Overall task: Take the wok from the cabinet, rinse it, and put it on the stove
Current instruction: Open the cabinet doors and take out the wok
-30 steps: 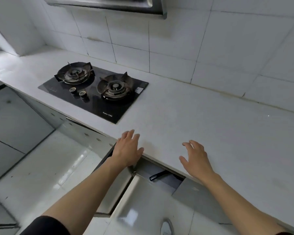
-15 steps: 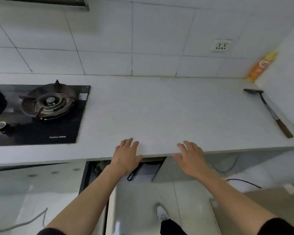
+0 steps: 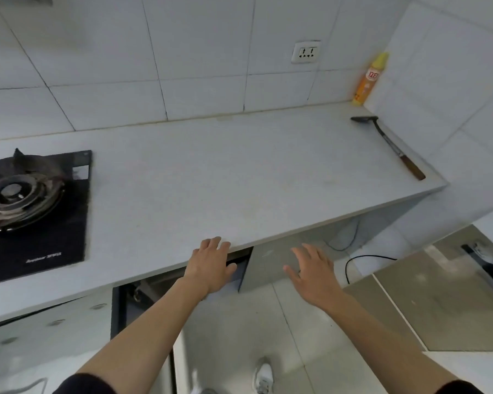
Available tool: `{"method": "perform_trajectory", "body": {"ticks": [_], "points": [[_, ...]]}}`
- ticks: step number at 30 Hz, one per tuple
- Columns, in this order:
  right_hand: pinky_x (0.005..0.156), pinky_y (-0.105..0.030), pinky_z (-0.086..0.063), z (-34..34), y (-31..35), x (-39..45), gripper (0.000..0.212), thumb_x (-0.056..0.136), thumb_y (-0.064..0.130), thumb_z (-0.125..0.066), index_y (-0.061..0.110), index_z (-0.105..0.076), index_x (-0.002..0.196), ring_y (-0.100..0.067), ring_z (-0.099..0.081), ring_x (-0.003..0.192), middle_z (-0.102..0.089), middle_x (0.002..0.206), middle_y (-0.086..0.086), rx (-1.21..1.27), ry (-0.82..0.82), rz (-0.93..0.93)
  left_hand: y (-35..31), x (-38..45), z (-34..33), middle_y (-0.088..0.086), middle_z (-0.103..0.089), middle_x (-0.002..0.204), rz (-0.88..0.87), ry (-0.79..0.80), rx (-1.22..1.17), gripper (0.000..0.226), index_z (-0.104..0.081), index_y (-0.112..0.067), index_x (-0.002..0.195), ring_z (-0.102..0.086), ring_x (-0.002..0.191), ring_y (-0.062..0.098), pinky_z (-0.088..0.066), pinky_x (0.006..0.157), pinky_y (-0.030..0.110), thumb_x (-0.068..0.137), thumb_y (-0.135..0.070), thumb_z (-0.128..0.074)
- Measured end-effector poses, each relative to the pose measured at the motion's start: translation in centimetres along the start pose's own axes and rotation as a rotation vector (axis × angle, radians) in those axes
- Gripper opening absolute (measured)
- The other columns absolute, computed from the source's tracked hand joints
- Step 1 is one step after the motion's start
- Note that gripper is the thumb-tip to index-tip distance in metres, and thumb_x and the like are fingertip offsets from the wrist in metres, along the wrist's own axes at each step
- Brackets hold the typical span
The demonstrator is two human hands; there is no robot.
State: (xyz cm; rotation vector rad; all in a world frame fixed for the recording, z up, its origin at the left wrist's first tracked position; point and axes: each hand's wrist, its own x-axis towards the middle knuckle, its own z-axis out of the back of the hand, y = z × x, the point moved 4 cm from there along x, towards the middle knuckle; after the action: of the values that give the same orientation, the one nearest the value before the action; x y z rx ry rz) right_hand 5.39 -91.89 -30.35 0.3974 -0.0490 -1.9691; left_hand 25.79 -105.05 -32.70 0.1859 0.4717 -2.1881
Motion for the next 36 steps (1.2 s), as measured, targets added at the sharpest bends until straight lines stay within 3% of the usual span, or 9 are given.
{"method": "perform_trajectory", "body": {"ticks": [6, 10, 14, 17, 20, 23, 28, 36], "points": [[0.106, -0.043, -0.032, -1.4, -1.2, 2.1, 0.066, 0.089, 0.059, -0.028, 0.018, -0.039, 0.14, -0.023, -0.035, 0.132, -0.04, 0.143, -0.003, 0.162, 0.003, -0.046, -0.5, 1.7, -0.7, 0.004, -0.024, 0.156, 0.008, 0.035, -0.013, 0.058, -0.029, -0.019, 0.147, -0.022, 0.14, 0.026, -0.034, 0.107, 0.039, 0.096, -0.042, -0.045], [0.106, -0.041, -0.033, -3.0, -2.0, 3.7, 0.052, 0.097, 0.049, -0.04, 0.019, -0.04, 0.14, -0.022, -0.039, 0.13, -0.043, 0.14, -0.003, 0.382, 0.023, -0.113, -0.7, 3.2, -1.4, 0.004, -0.021, 0.157, 0.011, 0.062, 0.009, 0.057, -0.029, -0.019, 0.146, -0.018, 0.142, 0.026, -0.035, 0.108, 0.039, 0.095, -0.039, -0.045], [0.096, -0.027, -0.035, -4.0, -2.5, 5.6, 0.047, 0.097, 0.046, -0.045, 0.017, -0.048, 0.134, -0.015, -0.047, 0.12, -0.05, 0.134, -0.002, 0.685, 0.048, -0.227, -0.5, 4.0, -2.5, 0.004, -0.02, 0.155, 0.033, 0.077, 0.016, 0.053, -0.034, -0.02, 0.143, -0.02, 0.139, 0.026, -0.037, 0.107, 0.038, 0.095, -0.037, -0.047], [0.094, -0.029, -0.041, -5.1, -2.4, 7.0, 0.04, 0.097, 0.049, -0.044, 0.023, -0.052, 0.126, -0.013, -0.053, 0.109, -0.056, 0.123, 0.005, 0.927, 0.15, -0.346, -0.4, 4.2, -3.2, 0.003, -0.019, 0.154, 0.036, 0.05, 0.015, 0.055, -0.034, -0.021, 0.143, -0.02, 0.139, 0.026, -0.04, 0.105, 0.038, 0.093, -0.038, -0.052], [0.102, -0.046, -0.046, -6.6, -1.7, 8.9, 0.043, 0.098, 0.049, -0.041, 0.014, -0.054, 0.119, -0.024, -0.059, 0.109, -0.06, 0.119, -0.009, 1.197, 0.193, -0.484, -0.3, 4.4, -3.5, 0.004, -0.018, 0.155, 0.028, 0.042, 0.003, 0.058, -0.034, -0.021, 0.143, -0.019, 0.139, 0.027, -0.039, 0.107, 0.037, 0.092, -0.039, -0.055], [0.102, -0.042, -0.045, -7.7, -0.5, 10.6, 0.063, 0.098, 0.054, -0.037, 0.006, -0.042, 0.138, -0.027, -0.059, 0.106, -0.054, 0.131, -0.02, 1.57, 0.248, -0.648, 0.0, 4.3, -3.8, 0.004, -0.016, 0.156, 0.018, 0.039, -0.005, 0.06, -0.032, -0.021, 0.144, -0.018, 0.141, 0.028, -0.037, 0.11, 0.038, 0.091, -0.038, -0.055], [0.105, -0.045, -0.038, -9.1, -0.1, 12.5, 0.08, 0.094, 0.063, -0.034, 0.0, -0.035, 0.143, -0.033, -0.048, 0.128, -0.046, 0.142, -0.021, 1.881, 0.281, -0.829, 0.2, 4.3, -3.8, 0.005, -0.017, 0.158, 0.001, 0.036, -0.011, 0.06, -0.032, -0.021, 0.145, -0.018, 0.142, 0.029, -0.036, 0.111, 0.039, 0.093, -0.04, -0.055], [0.113, -0.047, -0.032, -10.2, 0.0, 13.5, 0.083, 0.093, 0.064, -0.037, 0.002, -0.026, 0.147, -0.036, -0.042, 0.132, -0.04, 0.144, -0.022, 2.196, 0.226, -0.898, 0.1, 4.6, -3.6, 0.004, -0.019, 0.157, 0.013, 0.032, 0.004, 0.061, -0.033, -0.022, 0.146, -0.021, 0.139, 0.029, -0.038, 0.109, 0.038, 0.093, -0.043, -0.053]]}}
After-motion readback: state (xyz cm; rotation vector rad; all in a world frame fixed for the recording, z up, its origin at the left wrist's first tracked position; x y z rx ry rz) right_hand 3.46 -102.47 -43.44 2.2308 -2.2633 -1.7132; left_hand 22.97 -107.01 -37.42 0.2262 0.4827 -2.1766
